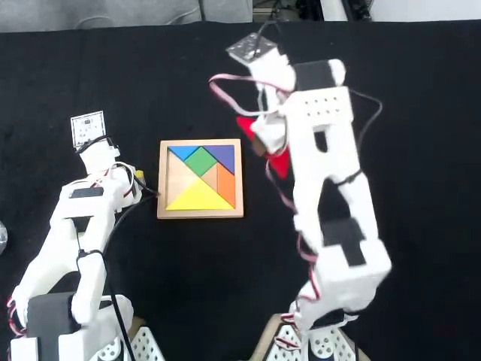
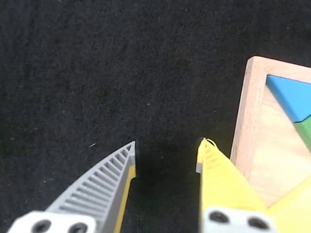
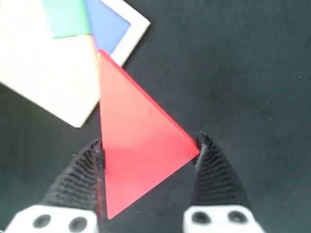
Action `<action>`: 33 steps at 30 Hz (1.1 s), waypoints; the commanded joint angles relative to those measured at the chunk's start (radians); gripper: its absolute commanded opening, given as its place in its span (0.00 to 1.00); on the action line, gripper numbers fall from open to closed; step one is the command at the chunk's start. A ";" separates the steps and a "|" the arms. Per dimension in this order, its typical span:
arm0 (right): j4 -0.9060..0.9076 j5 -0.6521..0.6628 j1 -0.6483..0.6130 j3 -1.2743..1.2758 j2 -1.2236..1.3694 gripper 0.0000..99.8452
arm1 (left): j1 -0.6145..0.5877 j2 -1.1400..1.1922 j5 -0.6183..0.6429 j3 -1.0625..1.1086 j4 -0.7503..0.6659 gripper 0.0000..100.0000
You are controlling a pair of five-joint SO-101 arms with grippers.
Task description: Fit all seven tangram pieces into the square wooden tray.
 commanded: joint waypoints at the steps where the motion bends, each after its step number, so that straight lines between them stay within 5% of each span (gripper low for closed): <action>1: -0.086 -0.091 -0.074 0.145 -0.143 0.05 | 0.004 -0.012 0.002 -0.051 -0.014 0.21; 11: -0.374 -0.499 -0.236 0.383 -0.153 0.09 | -0.231 -0.014 0.215 -0.093 0.044 0.21; 18: -0.489 -0.603 -0.371 0.387 -0.090 0.09 | -0.231 -0.014 0.215 -0.096 0.051 0.21; 28: -0.597 -0.984 -0.414 0.380 0.116 0.09 | -0.214 -0.014 0.216 -0.096 0.049 0.21; 33: -0.601 -1.045 -0.448 0.366 0.125 0.09 | -0.211 -0.014 0.216 -0.096 0.049 0.21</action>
